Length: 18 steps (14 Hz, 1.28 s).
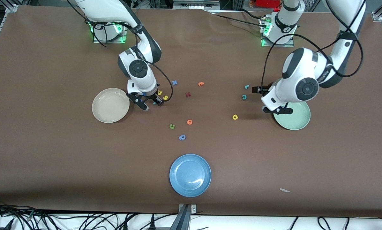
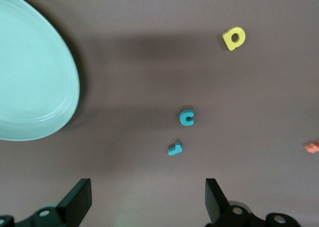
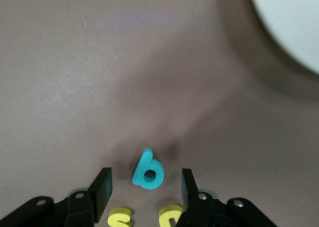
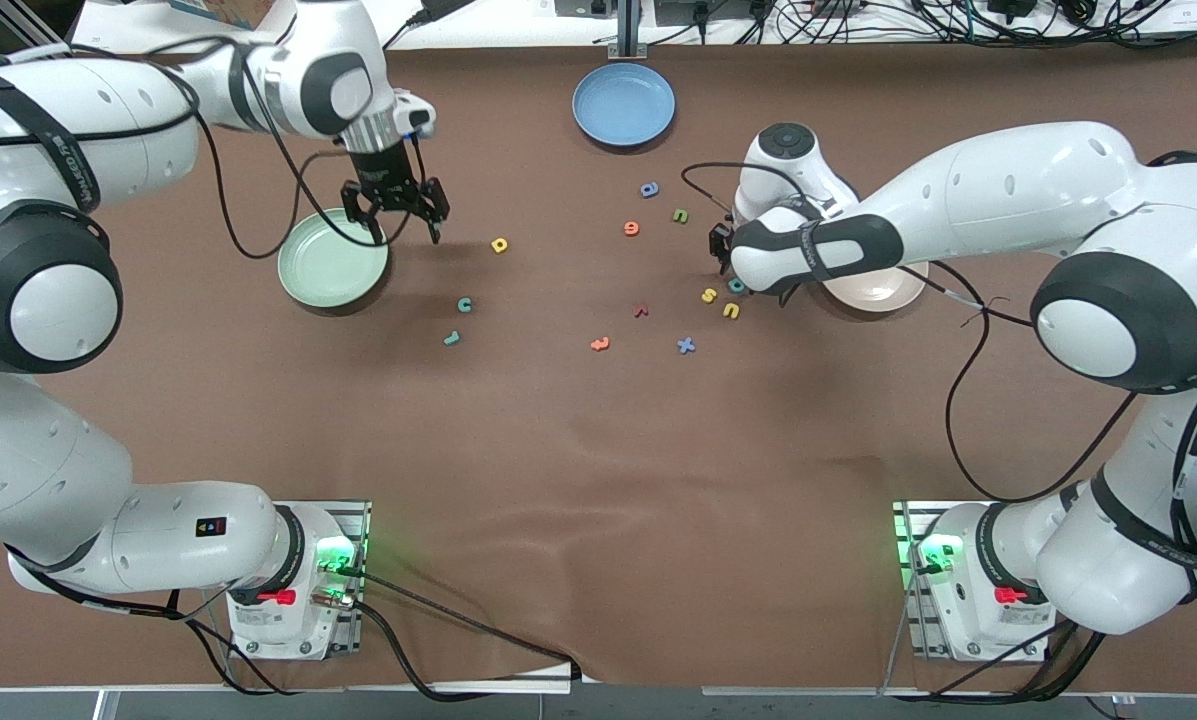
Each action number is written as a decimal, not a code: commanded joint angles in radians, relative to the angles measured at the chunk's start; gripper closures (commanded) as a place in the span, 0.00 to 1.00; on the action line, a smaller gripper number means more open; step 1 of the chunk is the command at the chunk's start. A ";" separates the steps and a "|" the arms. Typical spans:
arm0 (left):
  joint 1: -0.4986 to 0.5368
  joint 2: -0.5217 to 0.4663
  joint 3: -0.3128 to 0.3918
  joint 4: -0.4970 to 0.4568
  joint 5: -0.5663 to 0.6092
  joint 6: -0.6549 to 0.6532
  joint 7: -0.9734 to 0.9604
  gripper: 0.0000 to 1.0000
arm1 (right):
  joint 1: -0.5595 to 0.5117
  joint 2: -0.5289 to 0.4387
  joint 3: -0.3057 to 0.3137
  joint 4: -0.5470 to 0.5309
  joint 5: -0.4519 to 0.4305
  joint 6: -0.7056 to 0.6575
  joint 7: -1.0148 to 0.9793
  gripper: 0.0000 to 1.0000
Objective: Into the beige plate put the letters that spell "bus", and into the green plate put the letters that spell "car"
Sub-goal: 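Grasp the teal b and place it on the cream plate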
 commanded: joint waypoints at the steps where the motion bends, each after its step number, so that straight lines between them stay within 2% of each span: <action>1: 0.010 -0.091 -0.022 -0.168 -0.035 0.146 -0.014 0.00 | 0.016 0.013 -0.006 0.004 0.009 0.024 0.026 0.41; 3: 0.010 -0.092 -0.023 -0.212 -0.067 0.204 -0.012 0.00 | 0.017 0.021 -0.006 0.004 0.008 0.039 0.027 0.45; 6: 0.006 -0.091 -0.043 -0.258 -0.076 0.265 -0.012 0.00 | 0.016 0.021 -0.009 0.007 0.008 0.045 0.027 0.46; 11: 0.003 -0.074 -0.080 -0.430 -0.076 0.580 -0.037 0.02 | 0.016 0.032 -0.010 0.005 0.007 0.059 0.027 0.47; 12: 0.002 -0.059 -0.081 -0.432 -0.076 0.588 -0.050 0.06 | 0.016 0.033 -0.010 0.005 0.007 0.059 0.027 0.51; 14: -0.009 -0.039 -0.088 -0.432 -0.076 0.588 -0.069 0.13 | 0.016 0.035 -0.010 0.004 0.009 0.057 0.027 0.52; 18: -0.041 -0.014 -0.088 -0.433 -0.076 0.588 -0.101 0.35 | 0.016 0.033 -0.012 0.005 0.007 0.048 0.026 0.80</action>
